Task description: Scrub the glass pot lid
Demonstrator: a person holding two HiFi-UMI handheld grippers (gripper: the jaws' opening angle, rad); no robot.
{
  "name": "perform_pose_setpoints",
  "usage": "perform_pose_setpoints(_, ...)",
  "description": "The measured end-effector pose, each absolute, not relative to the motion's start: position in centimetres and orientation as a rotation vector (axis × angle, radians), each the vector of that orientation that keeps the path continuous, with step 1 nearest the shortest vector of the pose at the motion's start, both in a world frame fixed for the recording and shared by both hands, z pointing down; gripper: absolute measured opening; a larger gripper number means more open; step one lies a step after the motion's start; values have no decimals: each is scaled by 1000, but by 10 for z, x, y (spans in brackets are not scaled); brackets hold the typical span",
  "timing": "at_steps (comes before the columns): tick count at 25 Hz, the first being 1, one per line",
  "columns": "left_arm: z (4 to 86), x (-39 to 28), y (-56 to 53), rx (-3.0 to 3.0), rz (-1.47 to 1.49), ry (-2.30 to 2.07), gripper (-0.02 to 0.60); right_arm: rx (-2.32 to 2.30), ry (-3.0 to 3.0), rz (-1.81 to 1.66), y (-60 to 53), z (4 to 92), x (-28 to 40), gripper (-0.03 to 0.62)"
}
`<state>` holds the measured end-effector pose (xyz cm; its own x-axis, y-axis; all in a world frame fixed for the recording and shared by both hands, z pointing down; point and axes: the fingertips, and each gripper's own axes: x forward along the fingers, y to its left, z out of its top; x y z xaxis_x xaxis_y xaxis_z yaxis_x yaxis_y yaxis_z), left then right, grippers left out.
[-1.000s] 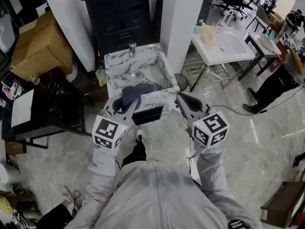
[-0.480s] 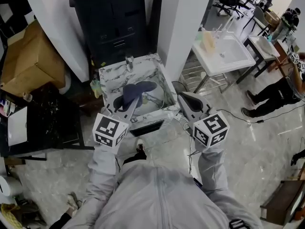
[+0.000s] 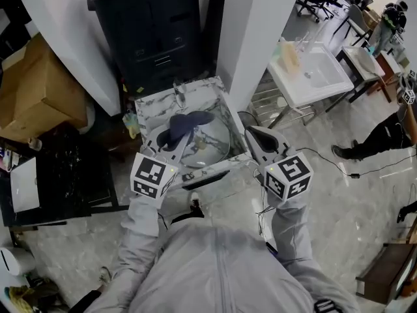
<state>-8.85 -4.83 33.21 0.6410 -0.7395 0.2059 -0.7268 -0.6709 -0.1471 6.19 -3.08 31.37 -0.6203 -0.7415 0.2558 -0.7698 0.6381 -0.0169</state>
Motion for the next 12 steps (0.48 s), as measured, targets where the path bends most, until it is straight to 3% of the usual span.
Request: perform_pose_setpoints(12,405,-113,-95,-2875,-587,1159,78,1258,-2513,253,-73,348,45,31)
